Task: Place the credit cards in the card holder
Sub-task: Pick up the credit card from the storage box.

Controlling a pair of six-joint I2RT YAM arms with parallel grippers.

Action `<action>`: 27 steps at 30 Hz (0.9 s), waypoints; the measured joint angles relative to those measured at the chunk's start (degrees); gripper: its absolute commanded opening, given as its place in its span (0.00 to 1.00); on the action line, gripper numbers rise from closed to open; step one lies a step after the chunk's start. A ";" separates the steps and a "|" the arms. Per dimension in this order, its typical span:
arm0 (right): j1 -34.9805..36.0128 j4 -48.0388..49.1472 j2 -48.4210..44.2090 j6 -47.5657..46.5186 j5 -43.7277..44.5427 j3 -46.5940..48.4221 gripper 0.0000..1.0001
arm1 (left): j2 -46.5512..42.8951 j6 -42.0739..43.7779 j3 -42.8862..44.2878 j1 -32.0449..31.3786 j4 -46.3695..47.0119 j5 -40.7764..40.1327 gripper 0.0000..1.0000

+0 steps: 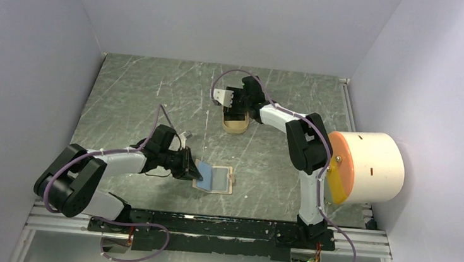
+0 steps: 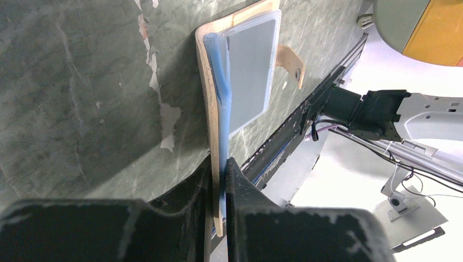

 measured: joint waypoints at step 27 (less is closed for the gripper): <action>-0.17 -4.15 -2.64 0.76 -2.10 0.00 0.01 | 0.00 0.00 -0.61 -0.02 0.11 0.00 0.15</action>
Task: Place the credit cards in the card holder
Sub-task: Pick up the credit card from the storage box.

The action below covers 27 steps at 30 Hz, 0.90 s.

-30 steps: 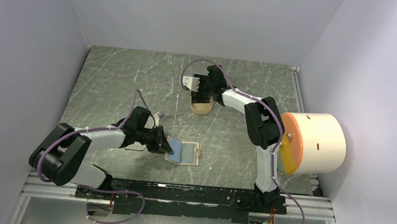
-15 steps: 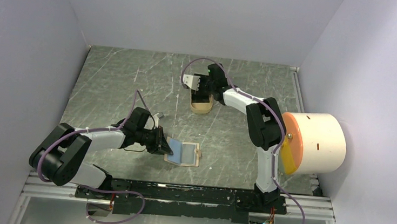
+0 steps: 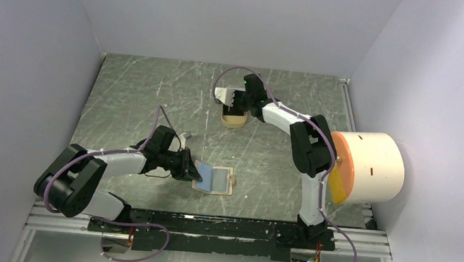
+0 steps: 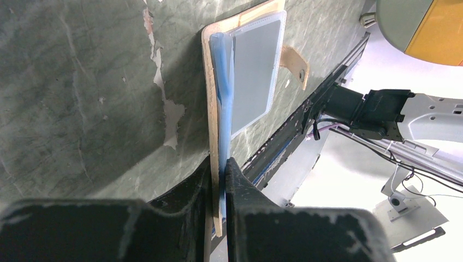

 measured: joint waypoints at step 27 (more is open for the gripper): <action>0.57 -7.10 -24.90 44.46 -0.96 -3.80 0.00 | -1.07 -7.37 0.02 0.00 8.09 -0.85 0.13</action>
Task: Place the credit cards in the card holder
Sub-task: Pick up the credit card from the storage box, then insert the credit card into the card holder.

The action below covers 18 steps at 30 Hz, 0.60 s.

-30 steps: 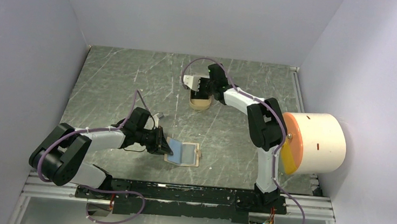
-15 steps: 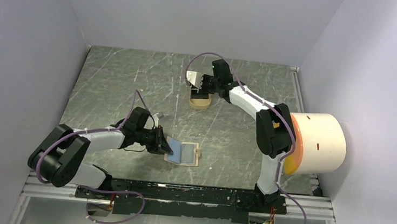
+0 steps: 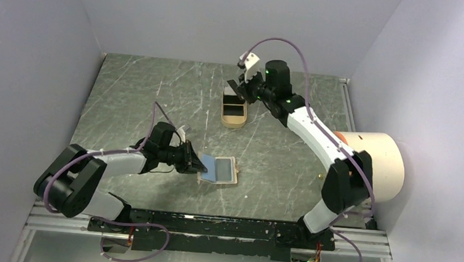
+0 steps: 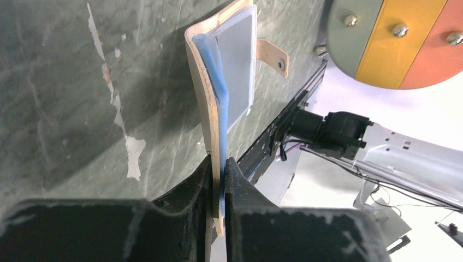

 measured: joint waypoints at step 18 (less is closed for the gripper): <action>0.48 3.19 -20.68 42.01 -4.26 -28.20 0.00 | 7.02 -0.15 2.29 0.00 2.21 -0.50 0.36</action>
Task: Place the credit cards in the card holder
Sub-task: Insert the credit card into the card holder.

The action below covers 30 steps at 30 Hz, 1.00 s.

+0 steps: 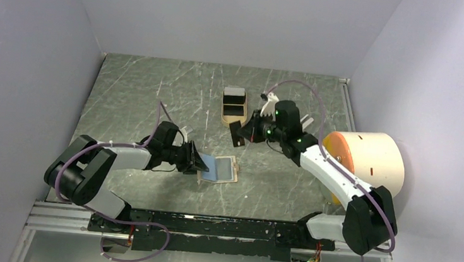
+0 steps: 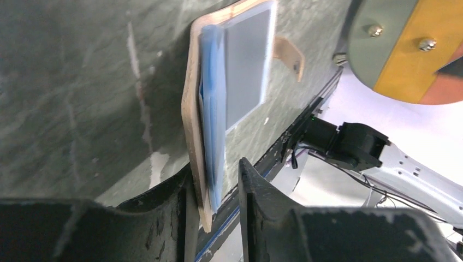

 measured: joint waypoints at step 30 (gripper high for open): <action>7.98 27.80 12.87 23.43 -2.91 -20.85 0.00 | -5.40 4.31 -1.77 0.00 -10.03 -5.35 0.34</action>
